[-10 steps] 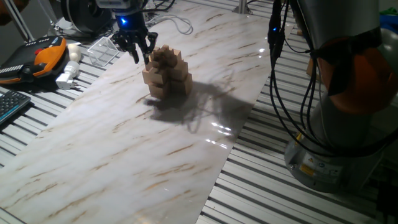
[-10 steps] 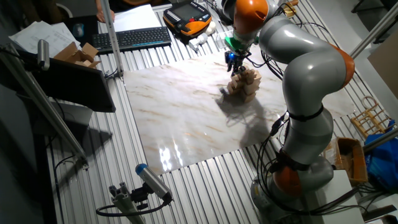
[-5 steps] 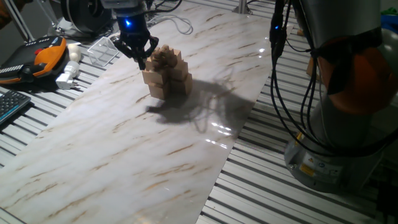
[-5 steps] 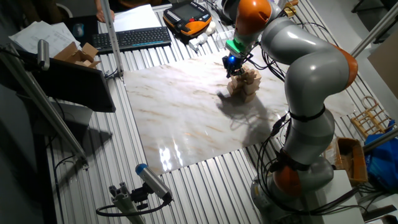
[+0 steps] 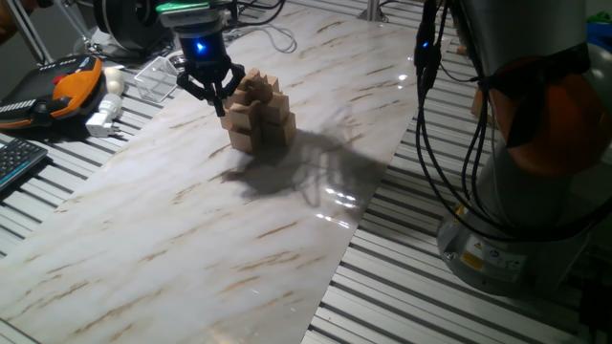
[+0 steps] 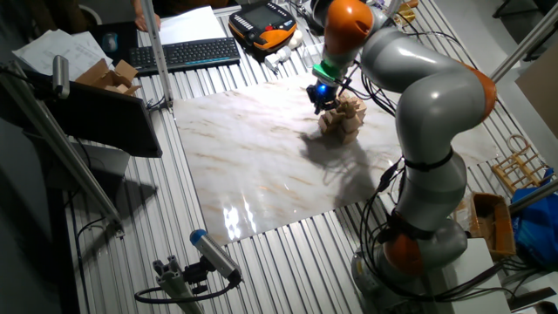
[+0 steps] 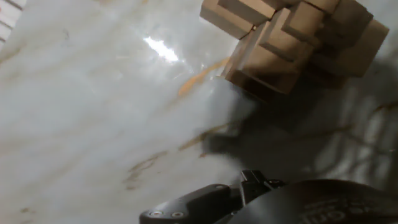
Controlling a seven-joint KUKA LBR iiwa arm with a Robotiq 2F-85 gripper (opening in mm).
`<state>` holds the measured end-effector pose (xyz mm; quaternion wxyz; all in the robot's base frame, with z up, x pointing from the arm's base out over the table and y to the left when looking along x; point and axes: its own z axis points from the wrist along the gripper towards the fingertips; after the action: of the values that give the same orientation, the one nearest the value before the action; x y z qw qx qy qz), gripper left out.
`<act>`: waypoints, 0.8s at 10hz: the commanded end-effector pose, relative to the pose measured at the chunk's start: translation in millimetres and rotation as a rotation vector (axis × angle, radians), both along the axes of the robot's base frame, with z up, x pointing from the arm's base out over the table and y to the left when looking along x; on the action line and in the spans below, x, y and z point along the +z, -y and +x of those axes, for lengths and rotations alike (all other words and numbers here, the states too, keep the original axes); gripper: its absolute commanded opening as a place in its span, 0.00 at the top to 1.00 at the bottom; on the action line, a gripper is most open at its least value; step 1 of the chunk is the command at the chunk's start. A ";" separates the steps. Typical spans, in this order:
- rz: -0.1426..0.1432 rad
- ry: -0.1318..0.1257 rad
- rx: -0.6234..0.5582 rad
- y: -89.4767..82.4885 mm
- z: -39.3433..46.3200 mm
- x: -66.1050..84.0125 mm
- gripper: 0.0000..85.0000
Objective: Stack the blocks into a cross shape
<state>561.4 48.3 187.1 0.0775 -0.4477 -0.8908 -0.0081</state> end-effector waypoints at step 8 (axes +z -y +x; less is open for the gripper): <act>0.027 0.058 0.781 1.1 0.1 -0.1 1.00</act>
<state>561.7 47.0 186.9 0.0521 -0.3200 -0.9458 -0.0152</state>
